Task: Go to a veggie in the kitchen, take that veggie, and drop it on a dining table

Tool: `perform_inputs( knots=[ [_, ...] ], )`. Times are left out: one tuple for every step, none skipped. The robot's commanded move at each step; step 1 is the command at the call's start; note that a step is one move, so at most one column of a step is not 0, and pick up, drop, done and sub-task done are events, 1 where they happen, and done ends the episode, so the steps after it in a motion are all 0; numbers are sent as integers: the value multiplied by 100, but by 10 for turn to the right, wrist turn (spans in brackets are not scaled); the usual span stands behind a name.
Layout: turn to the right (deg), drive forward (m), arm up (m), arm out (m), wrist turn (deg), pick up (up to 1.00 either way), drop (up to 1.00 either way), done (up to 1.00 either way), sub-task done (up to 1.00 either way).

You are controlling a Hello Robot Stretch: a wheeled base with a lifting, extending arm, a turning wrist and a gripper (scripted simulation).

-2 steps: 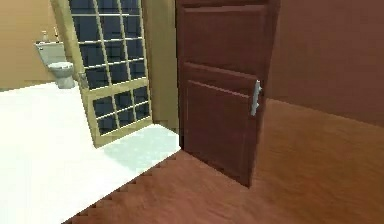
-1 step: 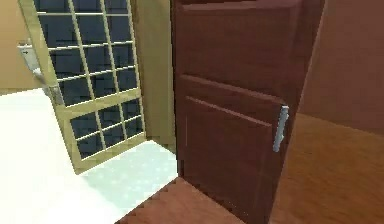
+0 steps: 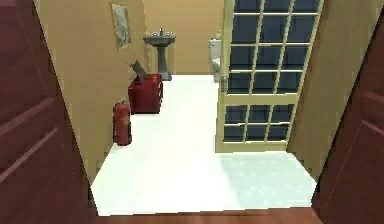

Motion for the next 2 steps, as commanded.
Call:
perform_inputs(
  knots=[
    [0, 100, 0, 0, 0, 0, 0, 0, 0],
    [-30, 0, 0, 0, 0, 0, 0, 0, 0]
  ],
)
